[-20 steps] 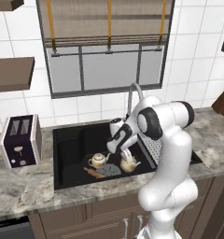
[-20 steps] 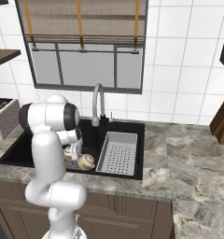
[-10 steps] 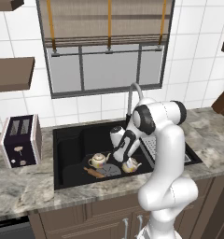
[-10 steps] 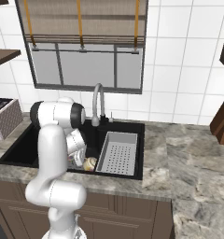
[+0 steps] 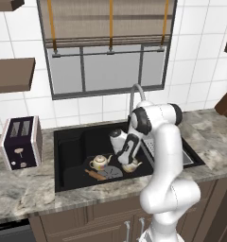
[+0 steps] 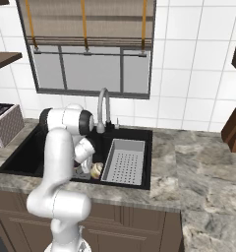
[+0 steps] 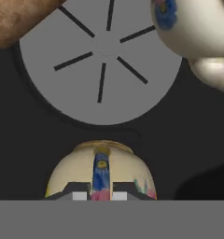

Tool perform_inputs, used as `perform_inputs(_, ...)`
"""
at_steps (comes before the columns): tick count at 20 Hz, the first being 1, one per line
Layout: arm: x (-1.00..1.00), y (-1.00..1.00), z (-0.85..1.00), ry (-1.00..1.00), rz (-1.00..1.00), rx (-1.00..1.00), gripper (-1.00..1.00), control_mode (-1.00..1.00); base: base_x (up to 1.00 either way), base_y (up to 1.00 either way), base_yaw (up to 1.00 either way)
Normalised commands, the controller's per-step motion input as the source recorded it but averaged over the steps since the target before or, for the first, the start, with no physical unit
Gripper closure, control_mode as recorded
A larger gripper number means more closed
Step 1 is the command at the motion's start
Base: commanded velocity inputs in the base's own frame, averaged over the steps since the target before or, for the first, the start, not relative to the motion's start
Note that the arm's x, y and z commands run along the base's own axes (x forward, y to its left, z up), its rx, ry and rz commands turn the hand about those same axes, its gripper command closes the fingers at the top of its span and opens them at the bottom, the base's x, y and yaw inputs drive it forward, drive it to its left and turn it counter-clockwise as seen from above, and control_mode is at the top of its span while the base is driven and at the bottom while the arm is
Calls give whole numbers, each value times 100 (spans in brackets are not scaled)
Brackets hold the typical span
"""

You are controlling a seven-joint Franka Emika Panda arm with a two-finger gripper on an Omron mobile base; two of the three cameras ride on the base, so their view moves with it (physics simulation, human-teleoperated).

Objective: Pick the teapot and teapot and place them in the sink. Then turn on the water.

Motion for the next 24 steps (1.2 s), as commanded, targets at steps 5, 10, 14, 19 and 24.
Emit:
perform_inputs(5,40,0,-60,0,0,0,100,-100,0,0,0)
perform_inputs(10,7,0,-24,0,0,4,-100,-100,0,0,0)
perform_inputs(14,-27,-21,31,0,-3,18,-100,-100,0,0,0)
perform_inputs(19,-53,-35,91,0,-10,24,-100,-100,0,0,0)
perform_inputs(24,-71,-28,100,-1,-12,21,-100,-100,0,0,0)
